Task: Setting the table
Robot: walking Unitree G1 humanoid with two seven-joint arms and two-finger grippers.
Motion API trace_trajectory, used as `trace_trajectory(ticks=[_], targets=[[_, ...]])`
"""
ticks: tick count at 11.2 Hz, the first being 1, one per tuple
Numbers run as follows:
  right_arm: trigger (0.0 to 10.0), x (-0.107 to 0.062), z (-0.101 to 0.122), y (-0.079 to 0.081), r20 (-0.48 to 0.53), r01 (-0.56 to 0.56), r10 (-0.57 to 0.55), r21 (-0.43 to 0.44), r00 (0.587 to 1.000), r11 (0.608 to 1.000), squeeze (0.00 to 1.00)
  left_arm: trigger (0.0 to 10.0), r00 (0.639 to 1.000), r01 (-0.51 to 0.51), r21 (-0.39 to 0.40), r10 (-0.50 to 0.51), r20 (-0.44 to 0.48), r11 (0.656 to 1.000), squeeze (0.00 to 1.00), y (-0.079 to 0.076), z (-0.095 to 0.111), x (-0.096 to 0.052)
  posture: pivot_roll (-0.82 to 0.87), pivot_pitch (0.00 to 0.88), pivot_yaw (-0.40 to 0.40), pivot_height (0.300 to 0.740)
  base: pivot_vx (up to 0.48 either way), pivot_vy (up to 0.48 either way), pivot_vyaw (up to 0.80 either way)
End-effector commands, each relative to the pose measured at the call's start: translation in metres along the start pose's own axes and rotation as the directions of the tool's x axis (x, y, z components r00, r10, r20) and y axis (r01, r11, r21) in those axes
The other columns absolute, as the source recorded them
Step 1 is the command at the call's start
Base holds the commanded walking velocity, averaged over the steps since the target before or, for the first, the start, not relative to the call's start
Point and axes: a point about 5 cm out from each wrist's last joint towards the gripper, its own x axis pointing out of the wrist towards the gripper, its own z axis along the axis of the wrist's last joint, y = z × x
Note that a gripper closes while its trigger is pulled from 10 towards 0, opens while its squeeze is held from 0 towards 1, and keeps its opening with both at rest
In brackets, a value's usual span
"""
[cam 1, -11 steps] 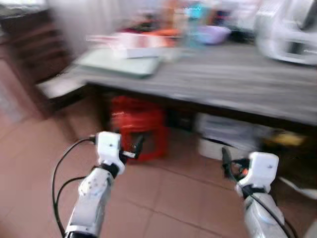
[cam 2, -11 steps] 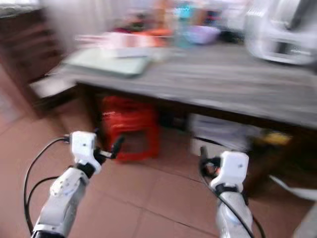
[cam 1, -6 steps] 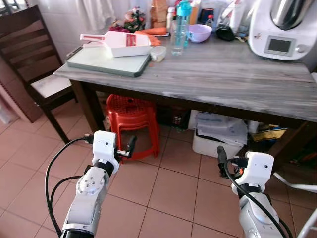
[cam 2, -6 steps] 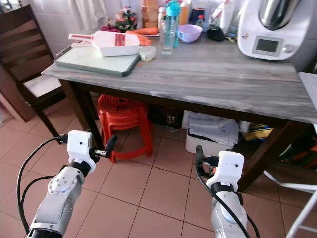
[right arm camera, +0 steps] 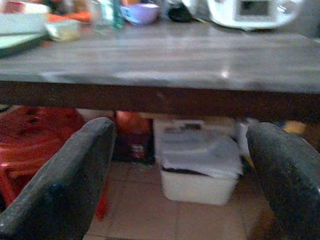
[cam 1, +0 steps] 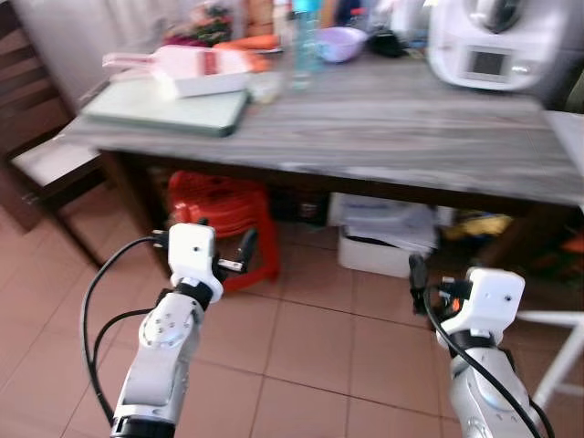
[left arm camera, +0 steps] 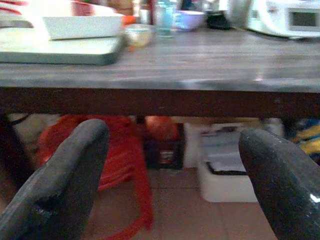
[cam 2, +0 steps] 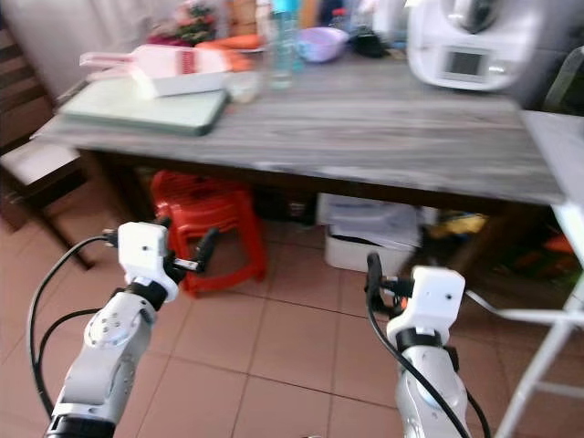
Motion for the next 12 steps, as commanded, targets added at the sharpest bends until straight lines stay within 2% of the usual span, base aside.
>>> trace_trajectory(ticks=[1, 3, 5, 7, 8, 12], targets=[[10.0, -0.004, 0.007, -0.001, 0.014, 0.005, -0.005, -0.014, 1.000, 1.000, 0.00, 10.0, 0.999, -0.036, 0.018, 0.035, 0.037, 0.999, 0.00, 0.007, 0.004, -0.007, 0.03, 0.086, 0.005, 0.740, 0.000, 0.000, 0.00], [10.0, -0.012, 0.013, -0.006, 0.047, 0.026, -0.023, -0.052, 0.999, 0.998, 0.00, 10.0, 0.997, -0.071, 0.038, 0.069, 0.044, 0.997, 0.00, 0.013, 0.005, -0.015, 0.02, 0.090, 0.005, 0.740, 0.000, 0.000, 0.00], [10.0, -0.013, 0.017, -0.010, 0.076, 0.063, -0.052, -0.149, 0.996, 0.987, 0.00, 10.0, 0.997, -0.067, 0.037, 0.066, 0.029, 0.997, 0.00, 0.012, 0.001, -0.018, 0.02, 0.091, 0.005, 0.740, 0.000, 0.000, 0.00], [10.0, -0.011, 0.017, -0.007, 0.073, 0.052, -0.041, -0.162, 0.997, 0.985, 0.00, 10.0, 0.998, -0.056, 0.031, 0.055, 0.029, 0.998, 0.00, 0.010, 0.001, -0.016, 0.02, 0.097, 0.007, 0.740, 0.000, 0.000, 0.00], [10.0, -0.011, 0.015, -0.005, 0.079, 0.051, -0.037, -0.183, 0.996, 0.982, 0.00, 10.0, 0.998, -0.056, 0.034, 0.055, 0.026, 0.998, 0.00, 0.010, 0.000, -0.017, 0.02, 0.097, 0.007, 0.740, 0.000, 0.000, -0.60], [10.0, -0.009, 0.013, -0.004, 0.063, 0.037, -0.028, -0.151, 0.998, 0.988, 0.00, 10.0, 1.000, -0.029, 0.027, 0.029, 0.011, 0.999, 0.00, 0.006, -0.003, -0.016, 0.02, 0.097, 0.007, 0.740, 0.000, 0.000, -0.80]])
